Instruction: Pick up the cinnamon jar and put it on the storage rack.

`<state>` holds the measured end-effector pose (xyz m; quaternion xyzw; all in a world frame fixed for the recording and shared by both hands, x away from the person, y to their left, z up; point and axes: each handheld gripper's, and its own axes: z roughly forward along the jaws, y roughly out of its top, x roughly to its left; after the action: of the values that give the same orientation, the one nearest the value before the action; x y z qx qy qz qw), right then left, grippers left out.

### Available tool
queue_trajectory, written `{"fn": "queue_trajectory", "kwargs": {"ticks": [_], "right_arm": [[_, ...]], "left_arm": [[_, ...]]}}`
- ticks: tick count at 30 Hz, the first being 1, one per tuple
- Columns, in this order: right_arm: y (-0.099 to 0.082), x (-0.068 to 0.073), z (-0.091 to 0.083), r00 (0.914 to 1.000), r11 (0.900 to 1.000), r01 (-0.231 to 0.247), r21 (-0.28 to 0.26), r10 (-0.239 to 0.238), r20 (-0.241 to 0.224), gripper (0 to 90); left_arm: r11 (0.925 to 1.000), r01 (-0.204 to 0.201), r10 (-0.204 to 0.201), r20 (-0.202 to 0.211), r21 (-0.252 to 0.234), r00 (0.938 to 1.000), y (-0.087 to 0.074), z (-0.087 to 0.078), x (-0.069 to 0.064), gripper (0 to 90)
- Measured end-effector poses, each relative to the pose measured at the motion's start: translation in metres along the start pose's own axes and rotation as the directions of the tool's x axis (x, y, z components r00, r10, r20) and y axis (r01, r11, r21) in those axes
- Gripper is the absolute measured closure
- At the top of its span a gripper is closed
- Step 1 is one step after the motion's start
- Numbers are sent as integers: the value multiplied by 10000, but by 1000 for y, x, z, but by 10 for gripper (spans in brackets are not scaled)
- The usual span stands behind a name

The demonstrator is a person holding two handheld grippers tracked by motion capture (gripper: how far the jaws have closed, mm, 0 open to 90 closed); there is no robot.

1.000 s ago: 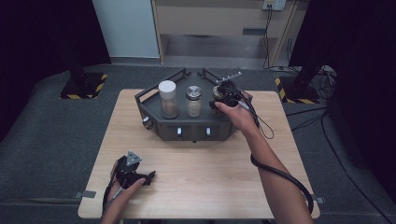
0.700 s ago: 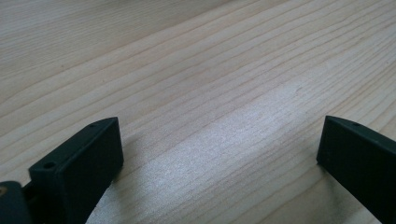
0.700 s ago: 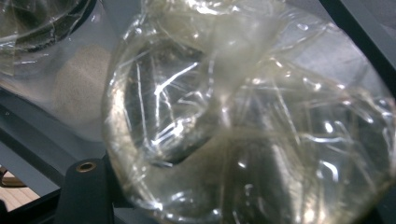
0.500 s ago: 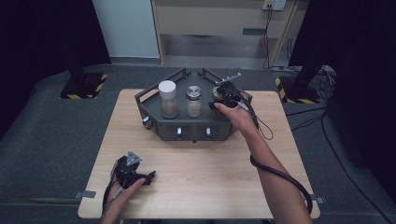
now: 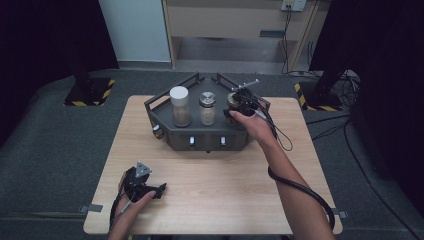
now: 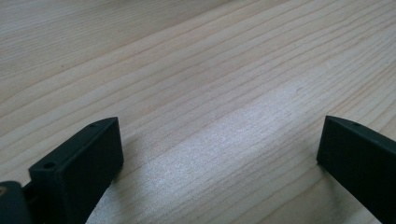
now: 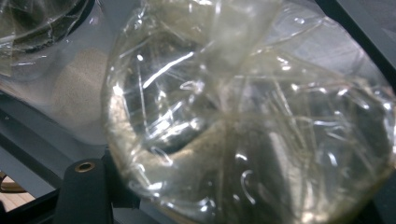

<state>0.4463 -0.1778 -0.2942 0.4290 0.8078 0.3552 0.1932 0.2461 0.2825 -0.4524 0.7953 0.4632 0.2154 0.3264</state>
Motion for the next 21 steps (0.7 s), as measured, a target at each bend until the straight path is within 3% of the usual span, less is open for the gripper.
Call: {"fn": "queue_trajectory", "kwargs": {"ticks": [6, 15, 21], "right_arm": [[-1, 0, 0, 9999, 9999, 164, -30, -164, 7, 247], [-7, -2, -4, 9999, 9991, -129, -401, 130, 2, 91], [-12, -2, -6, 10000, 9977, -78, -666, 81, 40, 66]], "left_arm": [[10000, 1, -1, -1, 0, 10000, 0, 0, 0, 0], [10000, 1, -1, 0, 0, 10000, 0, 0, 0, 0], [10000, -2, 2, 2, 0, 10000, 0, 0, 0, 0]]}}
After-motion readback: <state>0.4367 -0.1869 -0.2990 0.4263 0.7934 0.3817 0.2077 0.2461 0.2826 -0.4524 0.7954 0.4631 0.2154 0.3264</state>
